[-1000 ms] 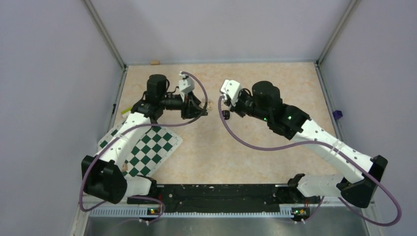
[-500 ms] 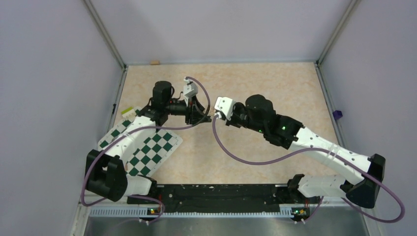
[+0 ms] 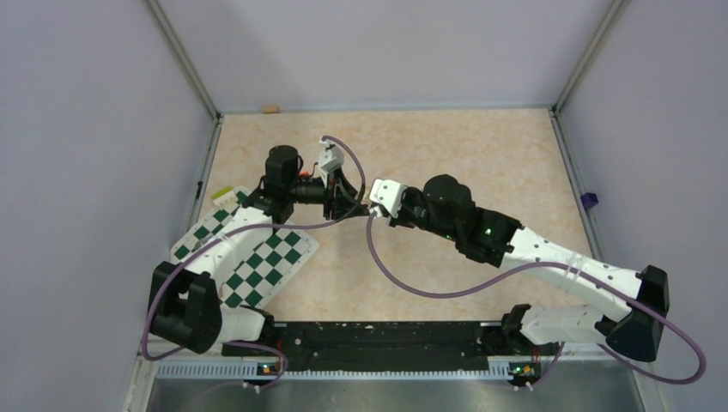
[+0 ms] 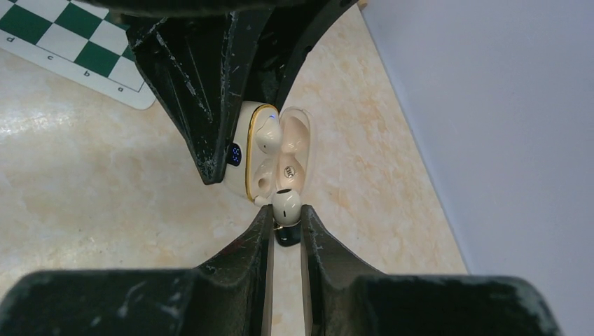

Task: Insert the wireless bluetooth earbuds into the charging case
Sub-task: Place the earbud in the charging case.

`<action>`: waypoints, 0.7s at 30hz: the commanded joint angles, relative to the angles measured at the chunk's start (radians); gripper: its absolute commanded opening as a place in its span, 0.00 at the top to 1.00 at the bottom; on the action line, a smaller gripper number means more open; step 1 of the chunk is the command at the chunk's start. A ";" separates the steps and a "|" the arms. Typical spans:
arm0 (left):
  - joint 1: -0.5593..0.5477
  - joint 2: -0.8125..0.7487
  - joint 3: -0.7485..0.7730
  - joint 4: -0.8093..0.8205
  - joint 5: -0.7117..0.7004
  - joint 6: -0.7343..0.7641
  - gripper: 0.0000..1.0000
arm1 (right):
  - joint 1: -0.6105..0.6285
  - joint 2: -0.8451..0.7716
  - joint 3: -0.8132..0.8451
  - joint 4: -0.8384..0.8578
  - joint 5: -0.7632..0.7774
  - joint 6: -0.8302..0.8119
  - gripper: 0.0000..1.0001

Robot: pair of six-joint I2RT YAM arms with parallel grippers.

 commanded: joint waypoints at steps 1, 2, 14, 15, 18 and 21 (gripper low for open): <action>0.001 -0.028 -0.010 0.077 0.031 -0.035 1.00 | 0.044 0.013 -0.013 0.083 0.040 -0.034 0.89; 0.001 -0.029 -0.011 0.078 0.031 -0.035 1.00 | 0.049 0.015 -0.017 0.090 0.048 -0.039 0.89; 0.001 -0.041 -0.017 0.083 0.032 -0.035 1.00 | 0.056 0.027 -0.028 0.088 0.072 -0.070 0.90; 0.001 -0.042 -0.016 0.083 0.031 -0.035 1.00 | 0.057 0.029 -0.028 0.086 0.072 -0.074 0.90; 0.001 -0.046 -0.019 0.082 0.029 -0.032 1.00 | 0.056 0.030 -0.029 0.085 0.074 -0.076 0.90; 0.001 -0.048 -0.020 0.082 0.030 -0.029 1.00 | 0.056 0.025 -0.028 0.086 0.074 -0.074 0.90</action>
